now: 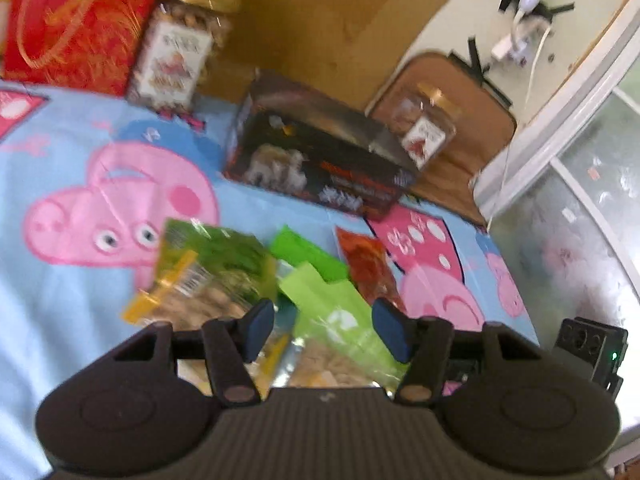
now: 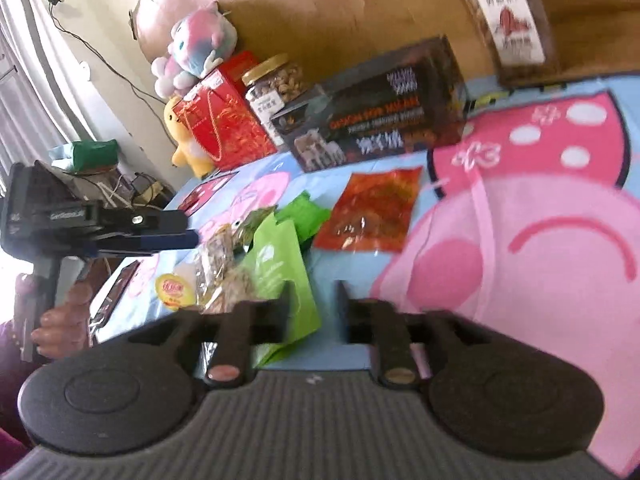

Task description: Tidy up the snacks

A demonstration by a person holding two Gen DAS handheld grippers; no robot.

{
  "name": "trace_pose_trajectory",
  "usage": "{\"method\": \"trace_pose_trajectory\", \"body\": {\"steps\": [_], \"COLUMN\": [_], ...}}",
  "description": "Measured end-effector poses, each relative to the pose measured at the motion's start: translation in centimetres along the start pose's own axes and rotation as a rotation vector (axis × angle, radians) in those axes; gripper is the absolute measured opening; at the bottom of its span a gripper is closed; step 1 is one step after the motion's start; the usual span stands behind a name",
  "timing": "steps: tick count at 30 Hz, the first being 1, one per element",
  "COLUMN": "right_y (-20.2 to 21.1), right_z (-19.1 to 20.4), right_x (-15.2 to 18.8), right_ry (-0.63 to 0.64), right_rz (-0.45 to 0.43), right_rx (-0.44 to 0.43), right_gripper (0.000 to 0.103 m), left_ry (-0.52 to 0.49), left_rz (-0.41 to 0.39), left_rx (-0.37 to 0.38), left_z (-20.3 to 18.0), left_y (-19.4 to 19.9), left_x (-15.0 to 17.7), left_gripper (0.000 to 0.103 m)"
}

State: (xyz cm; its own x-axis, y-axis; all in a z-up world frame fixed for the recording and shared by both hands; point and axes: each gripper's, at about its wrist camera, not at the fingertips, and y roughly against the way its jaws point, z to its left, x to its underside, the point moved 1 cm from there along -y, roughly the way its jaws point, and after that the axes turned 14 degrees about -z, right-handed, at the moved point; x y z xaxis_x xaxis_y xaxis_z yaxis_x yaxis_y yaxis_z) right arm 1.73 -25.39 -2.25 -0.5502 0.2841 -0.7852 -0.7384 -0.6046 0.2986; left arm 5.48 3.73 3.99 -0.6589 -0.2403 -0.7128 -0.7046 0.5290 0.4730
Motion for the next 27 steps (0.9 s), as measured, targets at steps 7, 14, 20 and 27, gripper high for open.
{"method": "trace_pose_trajectory", "body": {"steps": [7,14,20,27], "right_y": [-2.2,0.0,0.5,1.6], "right_z": [1.3,-2.7,-3.8,-1.8], "right_x": [1.3,0.0,1.6,0.6], "right_ry": [-0.07,-0.285,-0.378,-0.172], "right_rz": [0.031,-0.161,-0.091,-0.1], "right_rx": [-0.091,0.018,-0.035,-0.01], "right_gripper": [0.015,0.009,0.017,0.028], "left_ry": [0.068,0.078,0.016,-0.034], "left_rz": [0.031,0.038,0.079,0.121], "left_rx": [-0.006,0.03,0.027,-0.051], "left_z": [0.3,-1.1,-3.0,-2.4], "left_y": [-1.4,-2.4,-4.2,-3.4], "left_x": [1.0,0.3,1.4,2.8], "left_gripper": [0.06,0.062,0.066,0.066]}}
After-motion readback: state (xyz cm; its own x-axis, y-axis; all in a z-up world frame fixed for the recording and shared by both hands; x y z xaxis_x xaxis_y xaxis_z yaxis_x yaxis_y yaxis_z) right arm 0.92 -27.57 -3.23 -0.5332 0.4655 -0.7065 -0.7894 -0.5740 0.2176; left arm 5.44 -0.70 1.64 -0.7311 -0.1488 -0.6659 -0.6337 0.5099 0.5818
